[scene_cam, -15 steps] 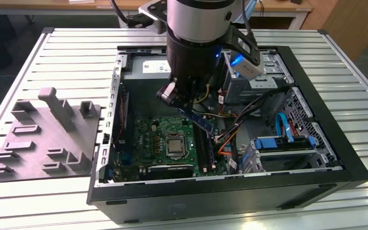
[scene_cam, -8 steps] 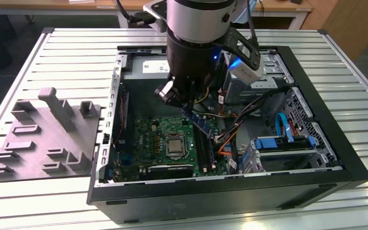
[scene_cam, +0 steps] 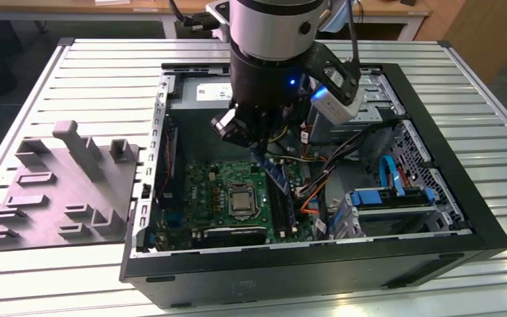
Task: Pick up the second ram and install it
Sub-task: 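Insert the second ram into the second slot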
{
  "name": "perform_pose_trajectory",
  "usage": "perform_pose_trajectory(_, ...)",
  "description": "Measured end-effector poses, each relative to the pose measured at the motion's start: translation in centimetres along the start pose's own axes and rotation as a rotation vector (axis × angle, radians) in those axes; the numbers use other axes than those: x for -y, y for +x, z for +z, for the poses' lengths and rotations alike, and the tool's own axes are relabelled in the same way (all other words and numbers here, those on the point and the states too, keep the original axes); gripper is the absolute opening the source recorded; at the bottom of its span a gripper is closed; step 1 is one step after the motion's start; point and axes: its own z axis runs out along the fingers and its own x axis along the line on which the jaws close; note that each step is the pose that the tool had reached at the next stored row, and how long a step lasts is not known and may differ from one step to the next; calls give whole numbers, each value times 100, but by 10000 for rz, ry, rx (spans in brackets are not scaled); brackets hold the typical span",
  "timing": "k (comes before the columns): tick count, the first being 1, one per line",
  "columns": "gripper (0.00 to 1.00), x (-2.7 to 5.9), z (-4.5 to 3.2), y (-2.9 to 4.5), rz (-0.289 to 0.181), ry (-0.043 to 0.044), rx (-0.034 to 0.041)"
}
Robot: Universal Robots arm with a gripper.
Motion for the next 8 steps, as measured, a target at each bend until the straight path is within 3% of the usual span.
perform_pose_trajectory(8,11,1,17,0,1447,52,94)
